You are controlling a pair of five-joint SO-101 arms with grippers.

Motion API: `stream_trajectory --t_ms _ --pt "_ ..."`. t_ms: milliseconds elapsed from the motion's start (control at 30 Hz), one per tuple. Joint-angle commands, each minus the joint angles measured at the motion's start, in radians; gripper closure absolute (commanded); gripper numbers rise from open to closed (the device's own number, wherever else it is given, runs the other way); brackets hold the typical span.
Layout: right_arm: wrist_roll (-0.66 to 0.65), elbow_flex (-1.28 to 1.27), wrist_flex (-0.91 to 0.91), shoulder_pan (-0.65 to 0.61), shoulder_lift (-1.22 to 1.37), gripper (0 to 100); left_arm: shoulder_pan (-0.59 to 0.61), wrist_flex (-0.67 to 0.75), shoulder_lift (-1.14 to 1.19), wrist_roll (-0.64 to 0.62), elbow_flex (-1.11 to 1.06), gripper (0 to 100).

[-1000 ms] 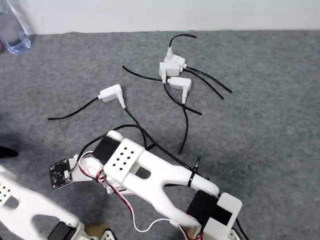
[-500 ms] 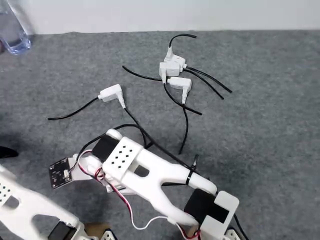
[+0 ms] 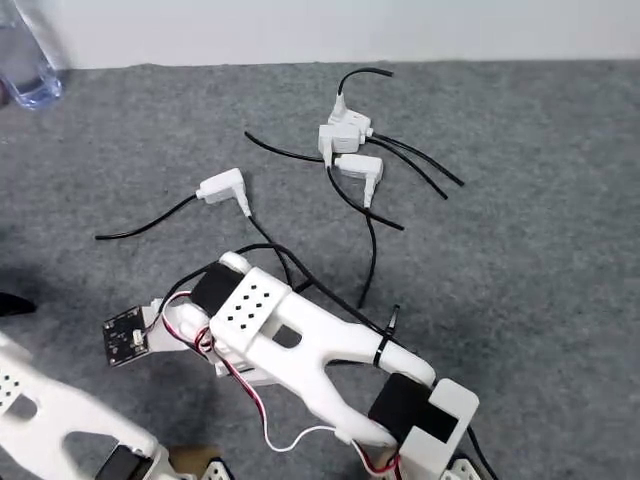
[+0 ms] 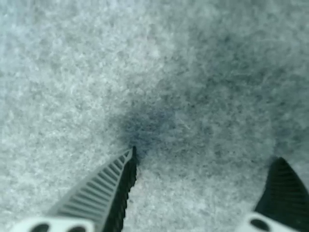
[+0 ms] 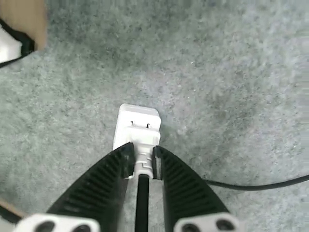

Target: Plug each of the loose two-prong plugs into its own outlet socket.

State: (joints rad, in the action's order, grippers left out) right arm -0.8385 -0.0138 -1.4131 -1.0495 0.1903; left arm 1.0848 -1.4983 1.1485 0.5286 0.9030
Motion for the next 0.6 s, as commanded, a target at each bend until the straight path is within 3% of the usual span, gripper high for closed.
stream_trajectory --t_ms 0,567 --pt "-0.005 -0.044 0.079 -0.007 0.001 99.0 0.021 0.074 0.153 0.009 -0.015 59" --pt "0.037 -0.307 0.268 -0.016 0.002 99.0 0.021 0.074 0.153 0.009 -0.013 59"
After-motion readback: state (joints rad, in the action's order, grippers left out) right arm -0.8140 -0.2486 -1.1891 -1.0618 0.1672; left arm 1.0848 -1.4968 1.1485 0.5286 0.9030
